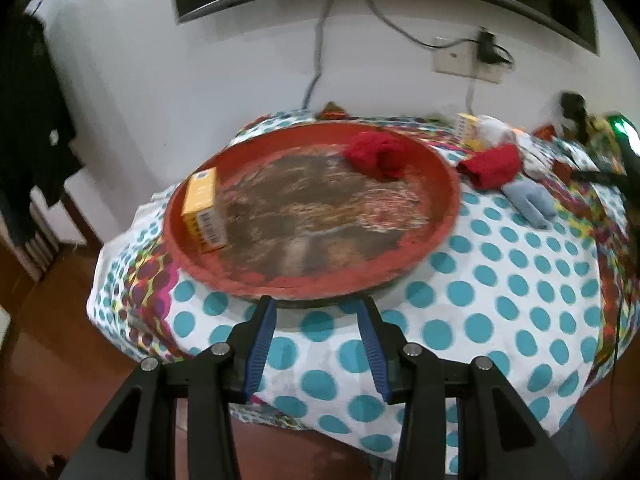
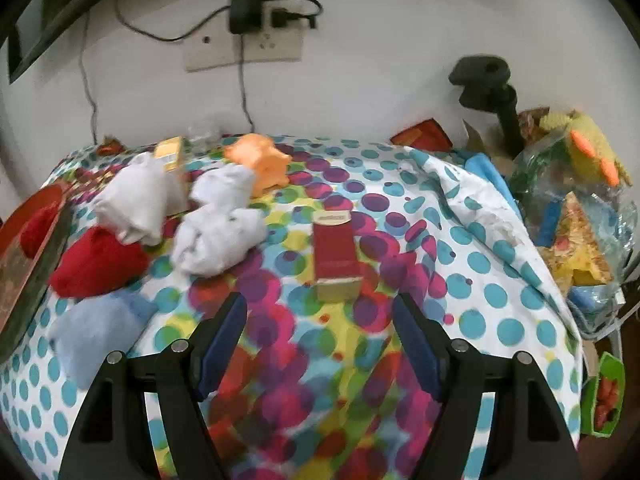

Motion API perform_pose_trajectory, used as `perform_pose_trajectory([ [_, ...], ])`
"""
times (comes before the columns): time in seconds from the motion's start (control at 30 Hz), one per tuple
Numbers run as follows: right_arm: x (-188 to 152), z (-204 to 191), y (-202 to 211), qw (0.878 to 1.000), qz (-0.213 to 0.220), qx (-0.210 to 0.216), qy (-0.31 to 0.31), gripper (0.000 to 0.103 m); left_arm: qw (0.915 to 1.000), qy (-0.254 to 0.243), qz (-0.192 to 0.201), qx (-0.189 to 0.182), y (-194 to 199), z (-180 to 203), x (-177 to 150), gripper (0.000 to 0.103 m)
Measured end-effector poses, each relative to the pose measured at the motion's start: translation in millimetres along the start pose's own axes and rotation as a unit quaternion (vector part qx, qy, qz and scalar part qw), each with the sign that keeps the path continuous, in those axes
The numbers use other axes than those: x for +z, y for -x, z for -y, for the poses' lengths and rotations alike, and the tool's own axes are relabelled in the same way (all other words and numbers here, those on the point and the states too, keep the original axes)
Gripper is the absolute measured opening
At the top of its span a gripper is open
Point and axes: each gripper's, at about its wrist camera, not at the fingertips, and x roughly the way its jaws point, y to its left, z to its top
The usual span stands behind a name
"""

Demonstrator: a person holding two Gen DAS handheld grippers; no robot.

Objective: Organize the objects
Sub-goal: 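Grasp the red MARUBI box with right tool while left tool moves toward the light blue sock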

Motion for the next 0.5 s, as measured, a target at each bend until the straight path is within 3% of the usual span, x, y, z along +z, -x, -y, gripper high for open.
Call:
perform_pose_trajectory([
  [0.07, 3.8, 2.1, -10.9, 1.000, -0.006, 0.003, -0.006, 0.068, 0.9996, -0.022, 0.014, 0.011, 3.5, 13.7, -1.4, 0.043],
  [0.13, 7.5, -0.4, -21.7, 1.000, -0.017, 0.001, -0.005, 0.058, 0.9992, -0.035, 0.013, 0.014, 4.2, 25.1, -1.2, 0.043],
  [0.2, 9.7, -2.6, -27.8, 1.000, -0.023, 0.010, -0.002, 0.053, 0.9989, -0.044, 0.006, -0.013, 5.5, 37.1, 2.5, 0.043],
  [0.37, 17.1, -5.6, -37.0, 1.000, -0.026, 0.011, -0.003, 0.051, 0.9944, -0.084, 0.013, -0.063, 9.7, 69.5, 24.3, 0.043],
  [0.5, 19.9, -10.9, -46.4, 0.999, -0.039, 0.012, -0.001, 0.036, 0.9898, -0.080, 0.016, -0.117, 2.0, 90.4, 51.1, 0.043],
])
